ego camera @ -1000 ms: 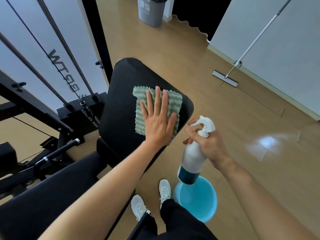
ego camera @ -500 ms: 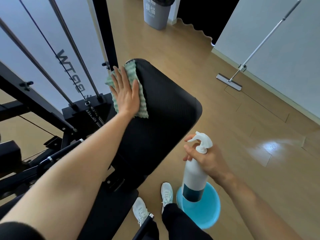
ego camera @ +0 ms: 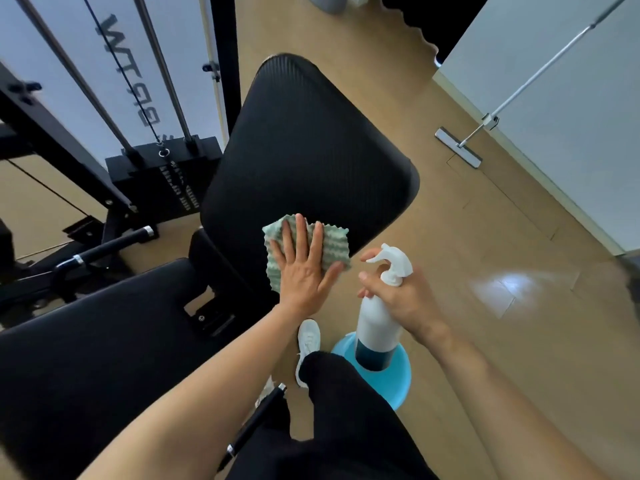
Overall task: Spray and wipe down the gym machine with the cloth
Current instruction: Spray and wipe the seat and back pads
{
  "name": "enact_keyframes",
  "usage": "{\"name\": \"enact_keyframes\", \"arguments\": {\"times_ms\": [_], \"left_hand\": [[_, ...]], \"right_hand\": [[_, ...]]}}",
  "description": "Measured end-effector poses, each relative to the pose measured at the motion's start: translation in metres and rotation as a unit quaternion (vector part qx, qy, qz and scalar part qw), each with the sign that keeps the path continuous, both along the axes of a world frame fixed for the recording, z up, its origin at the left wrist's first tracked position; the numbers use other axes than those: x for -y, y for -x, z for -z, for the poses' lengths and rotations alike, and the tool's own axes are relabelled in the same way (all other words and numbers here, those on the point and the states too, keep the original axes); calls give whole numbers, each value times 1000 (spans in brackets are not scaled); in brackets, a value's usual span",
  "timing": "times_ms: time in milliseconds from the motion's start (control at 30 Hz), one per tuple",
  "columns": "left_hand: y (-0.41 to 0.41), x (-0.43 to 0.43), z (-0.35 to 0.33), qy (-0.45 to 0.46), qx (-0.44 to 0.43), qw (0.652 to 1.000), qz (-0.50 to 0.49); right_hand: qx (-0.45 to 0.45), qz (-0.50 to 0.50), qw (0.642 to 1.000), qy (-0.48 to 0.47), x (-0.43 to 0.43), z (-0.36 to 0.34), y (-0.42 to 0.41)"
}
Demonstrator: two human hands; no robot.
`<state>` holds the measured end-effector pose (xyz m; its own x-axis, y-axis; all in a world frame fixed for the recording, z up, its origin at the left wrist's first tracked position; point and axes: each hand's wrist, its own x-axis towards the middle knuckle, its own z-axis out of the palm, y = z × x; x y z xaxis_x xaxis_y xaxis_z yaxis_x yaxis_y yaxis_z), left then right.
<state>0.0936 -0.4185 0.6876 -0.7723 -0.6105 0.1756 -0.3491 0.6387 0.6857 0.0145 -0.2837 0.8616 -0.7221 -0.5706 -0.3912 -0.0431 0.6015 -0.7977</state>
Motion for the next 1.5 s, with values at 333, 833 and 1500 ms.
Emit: {"name": "enact_keyframes", "arguments": {"times_ms": [333, 833, 1500], "left_hand": [[53, 204, -42, -232, -6, 938, -259], [-23, -9, 34, -237, 20, 959, -153], [-9, 12, 32, -266, -8, 936, -231]], "right_hand": [[13, -100, 995, -24, 24, 44, -11], [30, -162, 984, -71, 32, 58, -11], [29, -180, 980, -74, 29, 78, -20]]}}
